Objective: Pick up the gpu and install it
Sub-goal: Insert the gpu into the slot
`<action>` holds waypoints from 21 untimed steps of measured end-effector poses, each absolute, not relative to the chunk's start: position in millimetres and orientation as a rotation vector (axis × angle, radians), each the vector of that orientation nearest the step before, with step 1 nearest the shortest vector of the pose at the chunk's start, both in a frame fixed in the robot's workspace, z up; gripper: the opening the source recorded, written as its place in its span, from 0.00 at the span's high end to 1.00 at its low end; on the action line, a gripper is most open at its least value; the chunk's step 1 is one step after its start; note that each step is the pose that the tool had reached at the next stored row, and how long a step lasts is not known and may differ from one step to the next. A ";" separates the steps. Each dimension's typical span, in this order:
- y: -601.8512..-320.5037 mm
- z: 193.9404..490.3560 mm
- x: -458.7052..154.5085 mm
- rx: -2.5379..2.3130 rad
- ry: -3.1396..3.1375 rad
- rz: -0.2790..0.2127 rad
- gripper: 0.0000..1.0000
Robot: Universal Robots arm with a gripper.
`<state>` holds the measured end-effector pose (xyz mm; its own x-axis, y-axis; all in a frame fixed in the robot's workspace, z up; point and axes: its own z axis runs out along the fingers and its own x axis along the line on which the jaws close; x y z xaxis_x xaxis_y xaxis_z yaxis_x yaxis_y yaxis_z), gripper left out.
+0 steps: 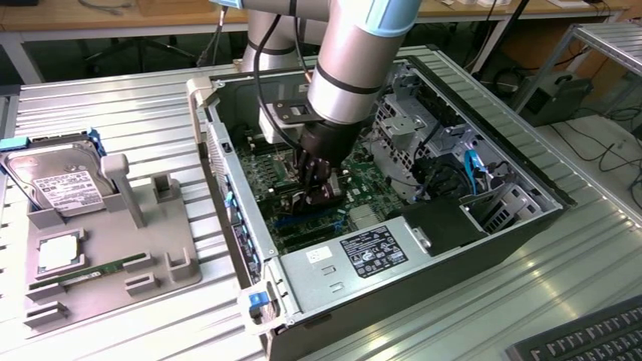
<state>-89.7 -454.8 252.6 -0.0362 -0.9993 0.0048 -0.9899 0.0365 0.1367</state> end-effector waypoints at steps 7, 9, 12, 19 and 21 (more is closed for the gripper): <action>-455.1 248.1 -89.7 2.108 -2.189 -0.144 0.74; -455.1 248.0 -89.7 2.108 -2.190 -0.144 0.74; -454.9 248.0 -89.7 2.108 -2.190 -0.144 0.74; -454.1 248.0 -89.8 2.108 -2.189 -0.144 0.74; -454.8 248.0 -89.8 2.107 -2.189 -0.142 0.74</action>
